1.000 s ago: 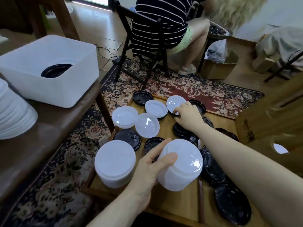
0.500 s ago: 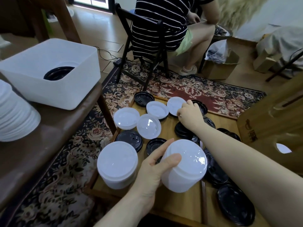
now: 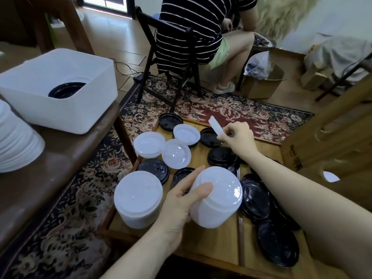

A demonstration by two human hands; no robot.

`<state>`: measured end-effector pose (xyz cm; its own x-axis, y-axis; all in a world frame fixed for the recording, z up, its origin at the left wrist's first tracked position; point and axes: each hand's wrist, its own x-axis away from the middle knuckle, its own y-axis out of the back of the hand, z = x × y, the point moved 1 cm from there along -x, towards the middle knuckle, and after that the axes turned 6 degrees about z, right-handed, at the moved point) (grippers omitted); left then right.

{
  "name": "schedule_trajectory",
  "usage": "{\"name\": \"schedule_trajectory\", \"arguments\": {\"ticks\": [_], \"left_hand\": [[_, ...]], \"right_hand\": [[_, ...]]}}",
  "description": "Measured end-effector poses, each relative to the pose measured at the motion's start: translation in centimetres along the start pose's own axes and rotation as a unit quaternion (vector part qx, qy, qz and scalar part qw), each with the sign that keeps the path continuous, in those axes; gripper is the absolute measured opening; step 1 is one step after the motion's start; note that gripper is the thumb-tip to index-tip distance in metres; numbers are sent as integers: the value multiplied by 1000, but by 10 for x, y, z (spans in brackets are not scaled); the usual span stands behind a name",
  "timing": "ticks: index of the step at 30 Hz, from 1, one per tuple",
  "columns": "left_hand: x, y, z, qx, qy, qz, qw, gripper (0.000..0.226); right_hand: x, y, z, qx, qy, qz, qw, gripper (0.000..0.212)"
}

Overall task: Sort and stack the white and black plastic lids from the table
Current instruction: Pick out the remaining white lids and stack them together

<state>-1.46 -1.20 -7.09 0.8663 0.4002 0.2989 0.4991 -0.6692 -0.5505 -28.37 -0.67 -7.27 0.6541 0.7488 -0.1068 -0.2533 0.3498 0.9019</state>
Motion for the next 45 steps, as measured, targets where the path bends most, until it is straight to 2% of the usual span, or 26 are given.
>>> {"name": "schedule_trajectory", "arguments": {"ticks": [2,4,6,9,11,13,16,18,20,22,25,27,30,32,35,37,41,45], "left_hand": [[1,-2,-2,-1,-7,-4,1000,68],[1,-5,-4,-3,-15,-10,1000,72],[3,-8,-6,-6,-22,-15,1000,78],[7,-14,-7,-7,-31,-20,999,82],[10,-17,-7,-6,-36,-24,999,83],[12,-21,-7,-7,-38,-23,999,78],[16,-25,-8,-4,-44,-16,999,68],[18,-27,-7,-14,-48,-11,999,68],[19,-28,-6,-40,-56,2,998,72],[20,-30,-5,-63,-65,6,996,76],[22,-31,-2,-80,-67,9,994,76],[22,-31,-2,-93,-68,22,993,70],[22,-32,-6,-117,-72,46,989,59],[23,-33,-7,-136,-69,68,986,55],[22,-34,-5,-145,-64,84,984,61],[21,-33,-3,-139,-62,80,985,66],[21,-33,-6,-100,-75,44,991,73],[22,-34,-7,-100,-82,34,991,66]], "right_hand": [[20,16,9,-174,-40,-8,984,18],[48,30,22,-382,-93,19,919,16],[80,43,33,-513,-121,46,848,10],[118,61,42,-614,-142,37,776,4],[136,72,44,-665,-158,18,730,10],[151,82,46,-702,-160,17,694,28],[169,90,49,-717,-161,21,678,60],[181,92,51,-717,-156,25,679,76],[190,92,53,-703,-141,40,696,80],[196,94,53,-658,-116,64,741,74],[199,97,51,-533,-78,96,837,73],[198,96,49,-483,-71,108,866,70],[195,93,42,-449,-62,115,884,69],[195,91,40,-459,-45,118,880,70],[194,87,41,-452,16,137,881,84],[195,87,41,-409,36,138,901,90],[198,87,42,-312,17,112,944,93],[201,78,49,-315,-1,107,943,71]]}}
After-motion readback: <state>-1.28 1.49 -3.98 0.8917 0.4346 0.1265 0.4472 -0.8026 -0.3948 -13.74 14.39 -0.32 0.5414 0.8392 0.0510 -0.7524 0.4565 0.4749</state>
